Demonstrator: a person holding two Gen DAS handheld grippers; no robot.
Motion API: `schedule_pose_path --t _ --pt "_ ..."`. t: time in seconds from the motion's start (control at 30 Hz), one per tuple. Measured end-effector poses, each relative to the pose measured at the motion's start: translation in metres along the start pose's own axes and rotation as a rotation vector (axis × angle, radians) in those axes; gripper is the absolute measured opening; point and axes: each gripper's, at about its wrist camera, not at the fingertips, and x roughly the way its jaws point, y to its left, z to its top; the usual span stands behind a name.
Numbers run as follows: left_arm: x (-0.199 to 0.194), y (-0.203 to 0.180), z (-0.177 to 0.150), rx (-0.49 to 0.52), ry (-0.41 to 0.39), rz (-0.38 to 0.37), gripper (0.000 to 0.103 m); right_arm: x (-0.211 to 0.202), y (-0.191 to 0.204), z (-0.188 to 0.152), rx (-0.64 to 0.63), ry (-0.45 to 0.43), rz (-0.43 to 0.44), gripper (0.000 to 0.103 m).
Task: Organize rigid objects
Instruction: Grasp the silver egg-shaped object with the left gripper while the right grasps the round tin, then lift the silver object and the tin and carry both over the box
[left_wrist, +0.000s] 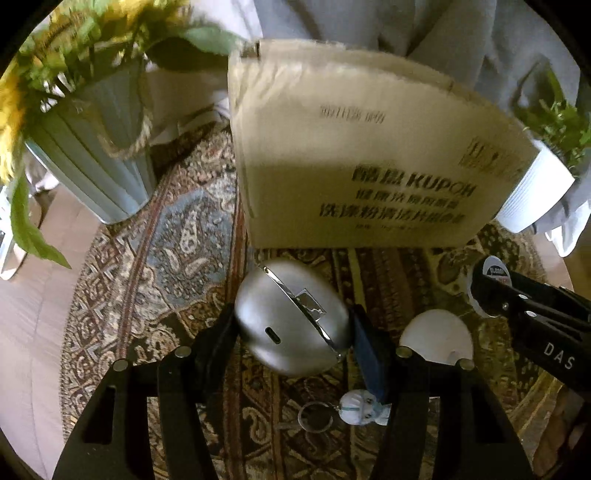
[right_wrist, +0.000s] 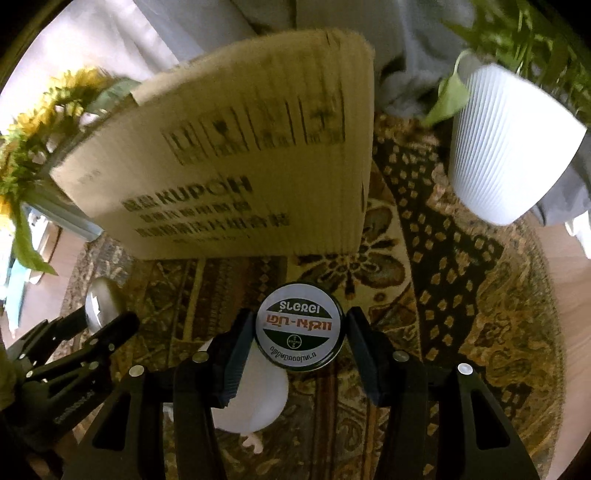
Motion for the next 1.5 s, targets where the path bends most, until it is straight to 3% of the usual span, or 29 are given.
schedule_pose_path --t 0.77,1.13,1.5 --pt "-0.106 -0.015 0.027 0.074 -0.296 -0.01 0.059 -0.111 0.018 0.01 -0.05 -0.275 0.038 0.053" --pt "-0.134 -0.021 0.047 0.111 -0.403 -0.016 0.059 -0.149 0.024 0.026 -0.066 -0.394 0.05 0.053" --pt "-0.142 -0.025 0.079 0.147 -0.473 0.004 0.059 -0.16 0.026 0.054 -0.082 -0.463 0.067 0.053"
